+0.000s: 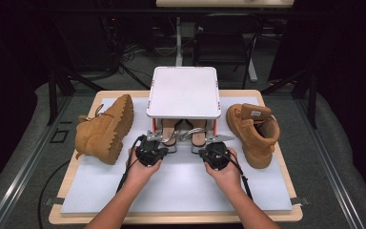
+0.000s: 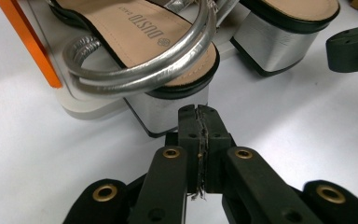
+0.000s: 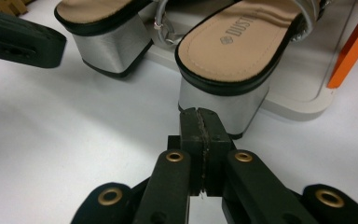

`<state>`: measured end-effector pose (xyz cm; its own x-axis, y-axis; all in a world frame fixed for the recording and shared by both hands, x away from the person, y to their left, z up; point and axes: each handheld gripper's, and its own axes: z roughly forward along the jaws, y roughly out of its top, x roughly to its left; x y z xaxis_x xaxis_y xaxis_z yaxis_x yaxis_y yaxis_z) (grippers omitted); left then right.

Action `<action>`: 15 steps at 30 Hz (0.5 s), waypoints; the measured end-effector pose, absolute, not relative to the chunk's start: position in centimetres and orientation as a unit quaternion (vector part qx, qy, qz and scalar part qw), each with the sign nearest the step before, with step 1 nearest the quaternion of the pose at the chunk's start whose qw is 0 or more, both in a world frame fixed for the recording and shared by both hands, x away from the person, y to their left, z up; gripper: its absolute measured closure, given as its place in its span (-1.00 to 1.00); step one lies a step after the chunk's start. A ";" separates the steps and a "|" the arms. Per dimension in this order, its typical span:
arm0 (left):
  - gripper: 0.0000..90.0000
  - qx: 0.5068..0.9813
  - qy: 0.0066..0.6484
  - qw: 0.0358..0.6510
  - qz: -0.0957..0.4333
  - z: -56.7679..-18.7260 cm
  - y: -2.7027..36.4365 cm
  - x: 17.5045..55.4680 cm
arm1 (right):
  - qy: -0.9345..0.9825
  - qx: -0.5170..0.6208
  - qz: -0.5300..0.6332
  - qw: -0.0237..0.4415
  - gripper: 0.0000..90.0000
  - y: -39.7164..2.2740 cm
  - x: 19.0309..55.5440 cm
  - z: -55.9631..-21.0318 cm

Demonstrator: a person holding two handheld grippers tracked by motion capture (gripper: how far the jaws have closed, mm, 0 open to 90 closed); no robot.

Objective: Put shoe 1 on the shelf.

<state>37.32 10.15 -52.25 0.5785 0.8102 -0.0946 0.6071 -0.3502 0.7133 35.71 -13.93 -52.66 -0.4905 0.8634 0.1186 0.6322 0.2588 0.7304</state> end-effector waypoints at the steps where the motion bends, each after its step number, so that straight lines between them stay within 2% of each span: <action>1: 0.99 0.811 0.437 0.365 0.138 -52.3 10.1 37.4 | 0.776 0.482 0.376 0.153 1.00 -13.9 35.8 -52.7; 15: 1.00 0.808 0.448 0.354 0.142 -52.2 9.8 37.8 | 0.773 0.489 0.370 0.164 1.00 -13.2 36.1 -52.3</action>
